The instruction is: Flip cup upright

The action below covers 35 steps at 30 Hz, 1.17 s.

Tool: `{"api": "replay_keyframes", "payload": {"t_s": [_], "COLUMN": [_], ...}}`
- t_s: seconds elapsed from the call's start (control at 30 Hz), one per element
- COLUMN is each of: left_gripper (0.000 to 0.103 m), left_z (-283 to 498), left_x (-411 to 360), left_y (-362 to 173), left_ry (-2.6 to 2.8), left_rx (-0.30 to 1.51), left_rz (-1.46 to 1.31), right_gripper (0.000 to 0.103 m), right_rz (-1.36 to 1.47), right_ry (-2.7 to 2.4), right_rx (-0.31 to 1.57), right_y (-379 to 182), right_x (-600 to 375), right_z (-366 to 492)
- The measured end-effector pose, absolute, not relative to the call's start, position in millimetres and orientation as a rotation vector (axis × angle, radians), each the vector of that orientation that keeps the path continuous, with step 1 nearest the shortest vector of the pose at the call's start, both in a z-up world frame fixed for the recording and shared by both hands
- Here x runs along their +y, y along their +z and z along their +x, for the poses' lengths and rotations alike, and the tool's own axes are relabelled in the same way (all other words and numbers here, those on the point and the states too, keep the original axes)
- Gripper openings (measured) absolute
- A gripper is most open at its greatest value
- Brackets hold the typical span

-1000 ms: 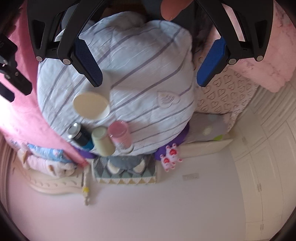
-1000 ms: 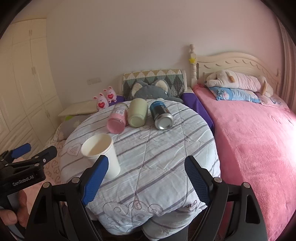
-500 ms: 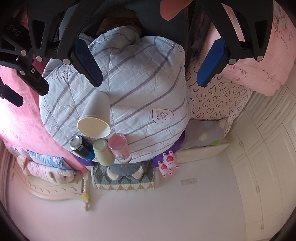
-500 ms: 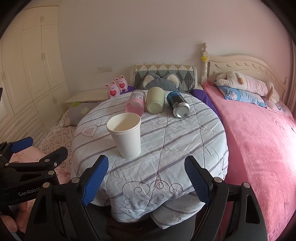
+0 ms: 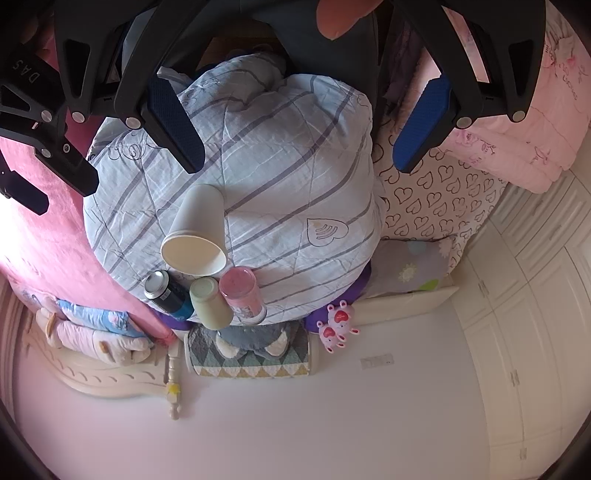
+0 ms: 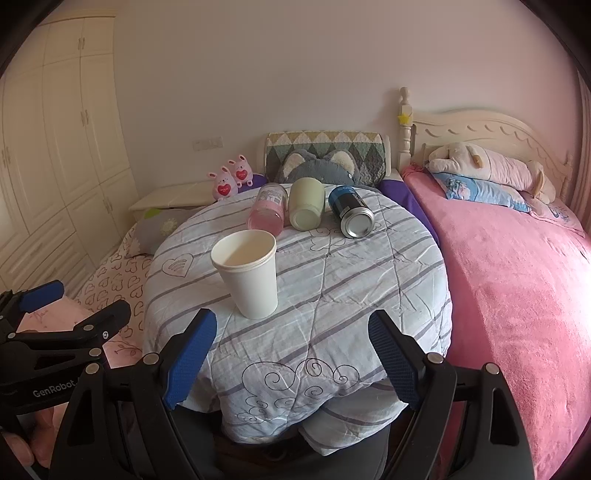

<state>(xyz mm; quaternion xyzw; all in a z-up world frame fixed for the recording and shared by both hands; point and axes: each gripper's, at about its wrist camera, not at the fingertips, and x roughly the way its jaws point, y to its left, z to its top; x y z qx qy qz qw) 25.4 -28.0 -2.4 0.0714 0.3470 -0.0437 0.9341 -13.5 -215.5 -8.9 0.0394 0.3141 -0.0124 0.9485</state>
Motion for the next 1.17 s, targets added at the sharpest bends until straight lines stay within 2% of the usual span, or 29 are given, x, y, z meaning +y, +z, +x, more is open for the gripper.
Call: {"api": "replay_keyframes", "payload": {"t_s": [1.17], "left_gripper": [0.103], "left_z": [25.2], "left_x": [-25.3], "left_y": [0.0], "left_ry": [-0.102], "left_rx": [0.713], "left_rz": [0.129], "right_gripper": [0.086], "right_rz": [0.08], "right_ry": [-0.019], "right_rx": [0.635], "right_y": [-8.0], "right_x": [-212.5], "right_z": [-12.9]}}
